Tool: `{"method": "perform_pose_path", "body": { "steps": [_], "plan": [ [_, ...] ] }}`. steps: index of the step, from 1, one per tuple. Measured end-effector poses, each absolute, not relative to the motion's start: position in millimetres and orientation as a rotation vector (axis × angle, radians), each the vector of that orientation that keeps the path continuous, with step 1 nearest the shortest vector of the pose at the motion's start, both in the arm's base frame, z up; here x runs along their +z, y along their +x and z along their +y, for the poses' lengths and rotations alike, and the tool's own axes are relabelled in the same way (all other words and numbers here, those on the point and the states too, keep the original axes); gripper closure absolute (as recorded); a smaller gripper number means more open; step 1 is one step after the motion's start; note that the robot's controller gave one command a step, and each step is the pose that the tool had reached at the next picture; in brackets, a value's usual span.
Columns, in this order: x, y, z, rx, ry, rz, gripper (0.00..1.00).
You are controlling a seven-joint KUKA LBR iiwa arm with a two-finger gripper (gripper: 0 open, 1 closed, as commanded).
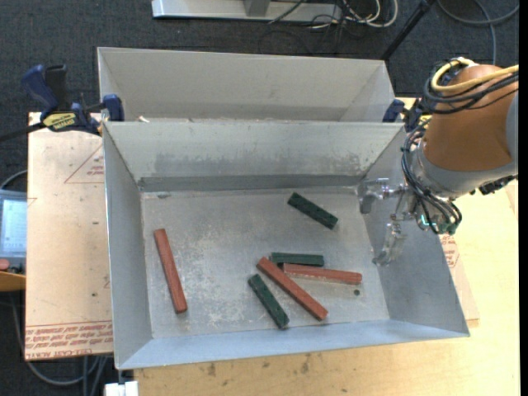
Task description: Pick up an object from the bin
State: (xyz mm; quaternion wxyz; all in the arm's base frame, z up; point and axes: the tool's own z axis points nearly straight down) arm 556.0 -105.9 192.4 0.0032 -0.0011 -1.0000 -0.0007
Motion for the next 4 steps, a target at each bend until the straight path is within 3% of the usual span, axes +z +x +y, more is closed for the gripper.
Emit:
{"method": "perform_pose_path", "body": {
  "steps": [1,2,3,4],
  "plan": [
    [70.8,611.1,-77.1,-0.001,0.924,-3.01,0.0],
    [72.7,655.8,-139.9,-0.022,1.886,-2.525,0.0],
    [74.5,641.3,-118.0,0.005,2.485,-1.934,0.0],
    [71.7,639.9,-117.3,-0.001,2.485,-1.936,1.0]
  ]
}}
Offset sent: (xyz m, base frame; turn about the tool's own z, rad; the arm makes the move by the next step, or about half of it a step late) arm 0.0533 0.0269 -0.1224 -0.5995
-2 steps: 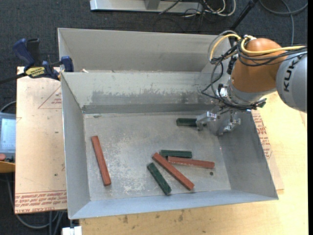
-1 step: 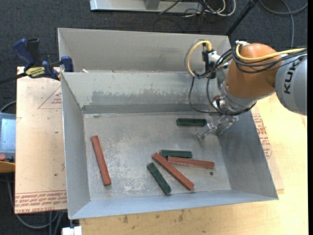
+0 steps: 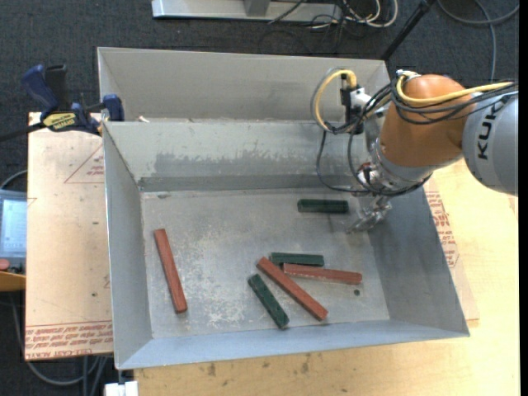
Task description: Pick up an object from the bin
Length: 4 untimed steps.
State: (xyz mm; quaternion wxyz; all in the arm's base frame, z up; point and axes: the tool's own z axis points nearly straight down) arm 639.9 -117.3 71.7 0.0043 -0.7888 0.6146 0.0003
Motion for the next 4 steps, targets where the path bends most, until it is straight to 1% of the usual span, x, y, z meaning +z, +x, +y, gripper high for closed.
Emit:
{"method": "perform_pose_path", "body": {
  "steps": [1,2,3,4],
  "plan": [
    [97.7,591.0,-92.7,0.005,-2.452,1.961,1.0],
    [96.5,592.5,-93.7,0.002,-2.449,1.963,0.0],
    [69.1,580.8,-82.0,0.006,-2.602,1.758,0.0],
    [69.5,629.9,-130.2,0.022,-2.997,0.86,0.0]
  ]
}}
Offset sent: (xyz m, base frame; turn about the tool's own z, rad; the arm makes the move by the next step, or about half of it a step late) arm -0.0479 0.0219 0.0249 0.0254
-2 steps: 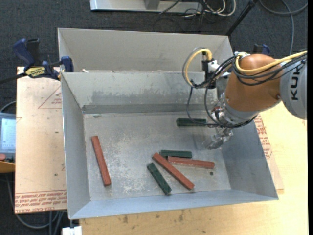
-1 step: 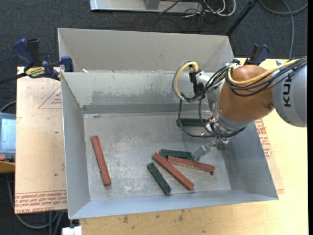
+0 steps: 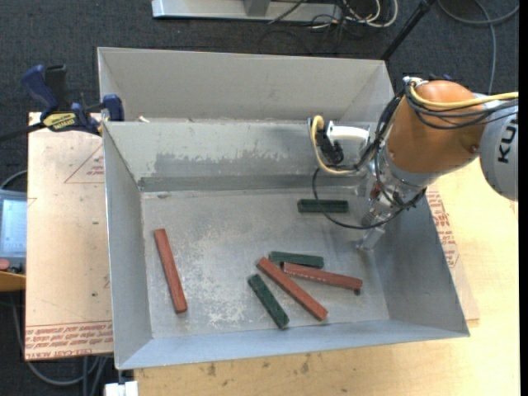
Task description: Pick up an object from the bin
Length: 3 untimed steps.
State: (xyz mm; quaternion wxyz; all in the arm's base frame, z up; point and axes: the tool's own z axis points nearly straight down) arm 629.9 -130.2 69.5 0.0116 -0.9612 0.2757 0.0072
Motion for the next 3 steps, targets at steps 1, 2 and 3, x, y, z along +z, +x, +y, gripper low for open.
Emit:
{"method": "perform_pose_path", "body": {
  "steps": [1,2,3],
  "plan": [
    [75.3,633.9,-133.3,0.0,-2.998,0.865,1.0],
    [167.2,647.3,-80.3,-0.012,-3.019,0.845,1.0],
    [161.6,644.9,-83.6,0.002,-3.019,0.854,0.0]
  ]
}}
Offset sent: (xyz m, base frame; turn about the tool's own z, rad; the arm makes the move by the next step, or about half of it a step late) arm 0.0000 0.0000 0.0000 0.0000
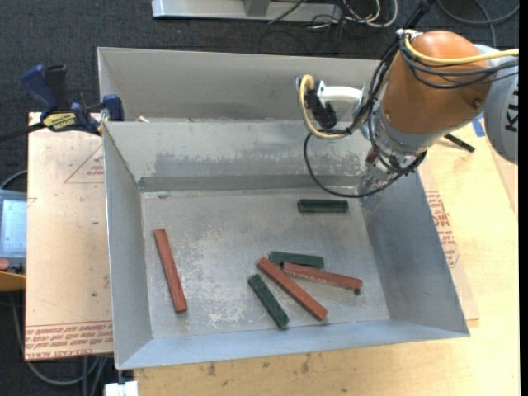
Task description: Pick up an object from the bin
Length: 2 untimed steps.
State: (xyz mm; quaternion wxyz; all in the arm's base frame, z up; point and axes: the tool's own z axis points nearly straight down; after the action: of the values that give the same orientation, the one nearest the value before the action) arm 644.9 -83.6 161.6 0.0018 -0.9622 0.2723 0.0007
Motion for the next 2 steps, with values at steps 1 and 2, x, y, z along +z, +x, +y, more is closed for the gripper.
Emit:
{"method": "perform_pose_path", "body": {
  "steps": [1,2],
  "plan": [
    [67.3,641.4,-68.1,0.008,-3.139,0.003,0.0],
    [70.3,643.0,-68.8,-0.001,-3.139,0.003,1.0]
  ]
}}
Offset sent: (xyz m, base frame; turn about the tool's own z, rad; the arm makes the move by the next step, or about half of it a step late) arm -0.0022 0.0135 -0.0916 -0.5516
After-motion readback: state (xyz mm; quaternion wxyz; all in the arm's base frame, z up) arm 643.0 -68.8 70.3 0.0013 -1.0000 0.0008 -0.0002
